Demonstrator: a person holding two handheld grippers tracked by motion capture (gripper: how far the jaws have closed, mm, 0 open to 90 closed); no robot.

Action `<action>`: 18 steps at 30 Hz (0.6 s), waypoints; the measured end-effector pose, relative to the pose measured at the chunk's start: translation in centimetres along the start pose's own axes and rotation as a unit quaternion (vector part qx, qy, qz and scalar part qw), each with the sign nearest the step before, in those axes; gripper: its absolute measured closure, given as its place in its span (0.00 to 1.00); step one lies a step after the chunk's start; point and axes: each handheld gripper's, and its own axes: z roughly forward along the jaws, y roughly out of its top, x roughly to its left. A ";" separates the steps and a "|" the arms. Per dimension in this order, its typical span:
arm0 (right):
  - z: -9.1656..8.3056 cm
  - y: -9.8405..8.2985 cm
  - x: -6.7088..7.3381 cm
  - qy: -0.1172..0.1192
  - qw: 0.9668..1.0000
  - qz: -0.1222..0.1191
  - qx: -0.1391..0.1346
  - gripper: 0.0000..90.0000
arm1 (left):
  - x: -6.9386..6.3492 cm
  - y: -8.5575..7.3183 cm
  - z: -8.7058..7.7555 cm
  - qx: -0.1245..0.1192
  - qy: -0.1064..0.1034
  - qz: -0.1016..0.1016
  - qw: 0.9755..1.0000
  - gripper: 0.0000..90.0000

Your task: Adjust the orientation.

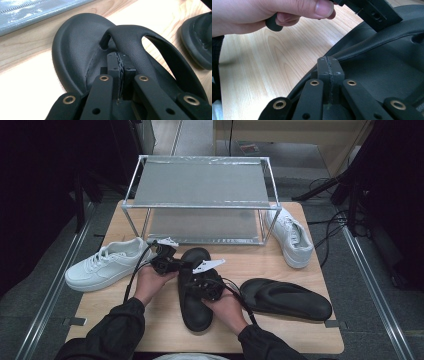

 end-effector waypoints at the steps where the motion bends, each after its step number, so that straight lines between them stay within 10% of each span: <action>1: 0.0 0.0 0.0 0.001 1.000 0.000 0.000 1.00 | 0.1 0.0 0.0 0.002 -0.002 -0.002 1.000 0.99; 11: -0.1 0.2 -0.7 0.017 1.000 -0.003 0.000 0.94 | 0.7 0.3 -0.4 0.011 -0.003 -0.002 1.000 0.88; 18: -1.6 0.5 -0.9 0.035 0.999 -0.010 -0.015 0.77 | 0.4 0.5 -2.2 0.001 -0.002 0.007 1.000 0.61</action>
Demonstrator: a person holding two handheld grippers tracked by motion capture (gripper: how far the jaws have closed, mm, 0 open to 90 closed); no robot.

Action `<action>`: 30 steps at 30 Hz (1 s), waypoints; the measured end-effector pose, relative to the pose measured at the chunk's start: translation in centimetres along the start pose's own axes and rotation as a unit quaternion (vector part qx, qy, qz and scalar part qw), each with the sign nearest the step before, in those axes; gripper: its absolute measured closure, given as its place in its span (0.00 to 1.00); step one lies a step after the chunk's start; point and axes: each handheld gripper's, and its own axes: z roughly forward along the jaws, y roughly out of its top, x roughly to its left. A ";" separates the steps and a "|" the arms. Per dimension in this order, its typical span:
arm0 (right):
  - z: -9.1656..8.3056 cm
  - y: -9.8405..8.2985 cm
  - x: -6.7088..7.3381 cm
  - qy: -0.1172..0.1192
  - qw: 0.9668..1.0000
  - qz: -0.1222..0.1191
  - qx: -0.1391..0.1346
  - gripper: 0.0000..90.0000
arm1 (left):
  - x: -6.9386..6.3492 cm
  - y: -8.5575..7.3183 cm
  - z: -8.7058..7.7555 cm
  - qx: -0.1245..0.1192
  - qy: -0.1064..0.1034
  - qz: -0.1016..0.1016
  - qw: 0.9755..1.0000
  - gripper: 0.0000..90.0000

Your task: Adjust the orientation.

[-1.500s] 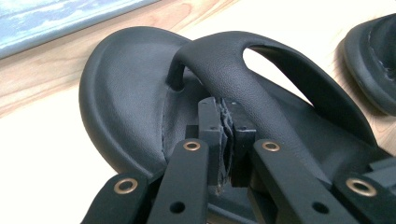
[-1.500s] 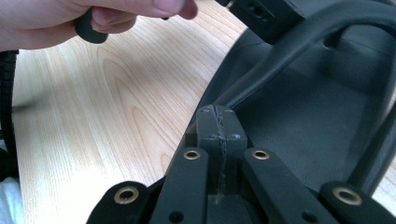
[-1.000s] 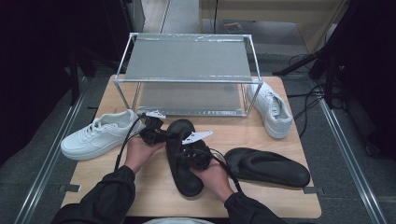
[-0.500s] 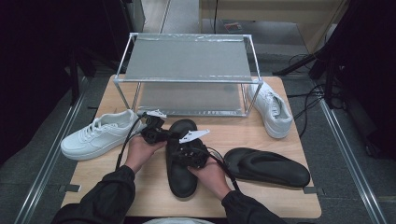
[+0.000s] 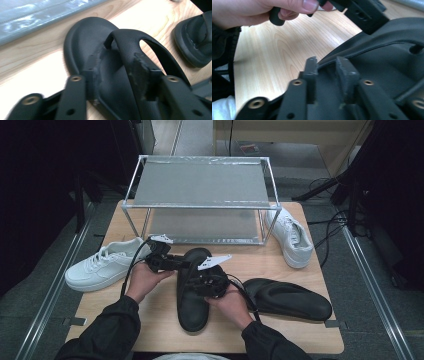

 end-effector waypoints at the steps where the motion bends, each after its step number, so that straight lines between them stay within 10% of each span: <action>1: -0.3 0.0 0.1 0.000 1.000 -0.005 -0.002 0.75 | -0.1 0.0 -0.2 0.002 0.004 0.003 1.000 0.58; 9: -3.6 -0.4 0.2 0.009 0.998 -0.066 -0.010 0.62 | -1.6 -0.2 -1.9 0.014 -0.021 0.015 1.000 0.44; 30: -7.7 -2.5 -1.9 -0.003 0.999 -0.051 -0.014 0.60 | -3.9 -1.8 -3.9 -0.011 -0.042 0.058 0.997 0.37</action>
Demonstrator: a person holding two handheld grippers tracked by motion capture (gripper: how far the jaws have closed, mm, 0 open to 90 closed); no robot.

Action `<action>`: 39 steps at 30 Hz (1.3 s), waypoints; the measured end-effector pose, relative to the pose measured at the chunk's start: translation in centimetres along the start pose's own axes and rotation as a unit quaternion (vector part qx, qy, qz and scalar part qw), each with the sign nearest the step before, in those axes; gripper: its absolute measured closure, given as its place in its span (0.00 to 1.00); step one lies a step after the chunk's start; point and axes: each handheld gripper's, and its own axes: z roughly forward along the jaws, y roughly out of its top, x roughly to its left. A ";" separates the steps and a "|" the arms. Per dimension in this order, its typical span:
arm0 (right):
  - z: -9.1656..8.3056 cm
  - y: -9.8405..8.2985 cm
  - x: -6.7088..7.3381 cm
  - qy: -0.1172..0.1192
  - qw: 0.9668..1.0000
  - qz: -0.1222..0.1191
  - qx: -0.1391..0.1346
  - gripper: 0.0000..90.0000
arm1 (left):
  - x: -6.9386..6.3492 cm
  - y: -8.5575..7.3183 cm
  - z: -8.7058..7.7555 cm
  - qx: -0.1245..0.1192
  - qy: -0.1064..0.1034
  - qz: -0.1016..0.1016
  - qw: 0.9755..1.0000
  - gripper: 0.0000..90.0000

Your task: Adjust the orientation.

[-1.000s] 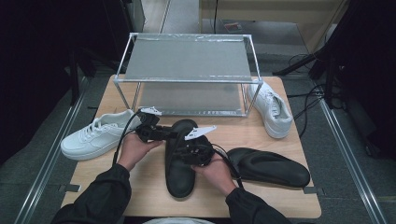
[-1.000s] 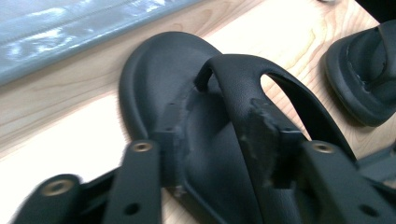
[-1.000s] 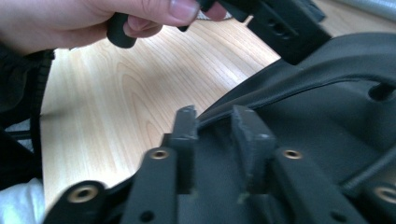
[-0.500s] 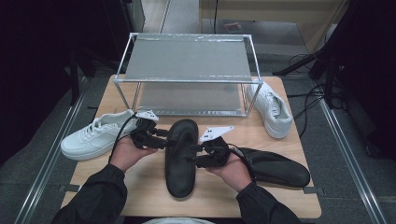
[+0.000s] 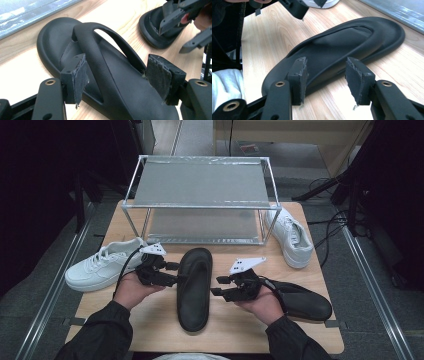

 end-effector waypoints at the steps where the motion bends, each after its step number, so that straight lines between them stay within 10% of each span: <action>1: -0.2 -0.1 -0.1 0.000 1.000 0.001 -0.002 0.60 | -0.1 -0.1 0.0 0.000 0.002 0.001 1.000 0.37; 39: -11.1 -8.1 -3.7 -0.074 0.996 0.041 -0.012 0.63 | -1.1 -1.1 0.0 -0.001 0.002 0.007 1.000 0.37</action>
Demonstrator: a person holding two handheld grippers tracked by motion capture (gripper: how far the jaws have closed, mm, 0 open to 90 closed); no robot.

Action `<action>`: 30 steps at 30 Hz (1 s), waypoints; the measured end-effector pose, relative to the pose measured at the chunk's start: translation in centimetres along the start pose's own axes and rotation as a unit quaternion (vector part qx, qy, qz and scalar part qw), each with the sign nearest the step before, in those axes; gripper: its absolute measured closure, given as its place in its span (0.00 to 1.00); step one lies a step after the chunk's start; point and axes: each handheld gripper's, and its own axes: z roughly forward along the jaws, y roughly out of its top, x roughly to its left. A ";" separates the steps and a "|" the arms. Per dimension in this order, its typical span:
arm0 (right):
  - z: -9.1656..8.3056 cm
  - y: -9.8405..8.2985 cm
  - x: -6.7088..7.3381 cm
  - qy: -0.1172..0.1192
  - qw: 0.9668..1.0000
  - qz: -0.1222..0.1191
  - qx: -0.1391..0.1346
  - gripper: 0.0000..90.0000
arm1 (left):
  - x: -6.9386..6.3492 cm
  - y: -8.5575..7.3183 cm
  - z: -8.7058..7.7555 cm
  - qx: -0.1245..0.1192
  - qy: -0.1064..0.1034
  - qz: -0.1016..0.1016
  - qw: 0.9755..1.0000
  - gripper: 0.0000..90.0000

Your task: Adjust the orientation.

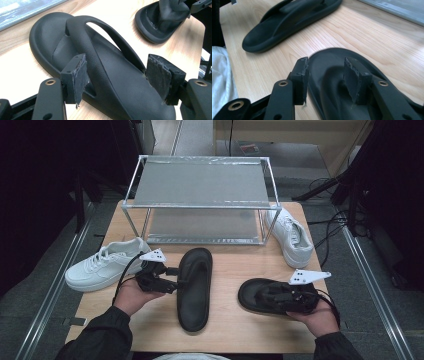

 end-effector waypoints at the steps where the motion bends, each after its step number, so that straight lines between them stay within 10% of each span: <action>1: -0.3 -0.4 -0.4 -0.002 1.000 0.000 0.003 0.63 | 0.0 0.0 -0.1 -0.001 0.000 0.000 1.000 0.37; 30: 0.9 -2.5 -2.6 0.084 0.995 -0.020 0.057 0.87 | 0.1 0.0 -0.1 -0.011 0.004 0.002 1.000 0.38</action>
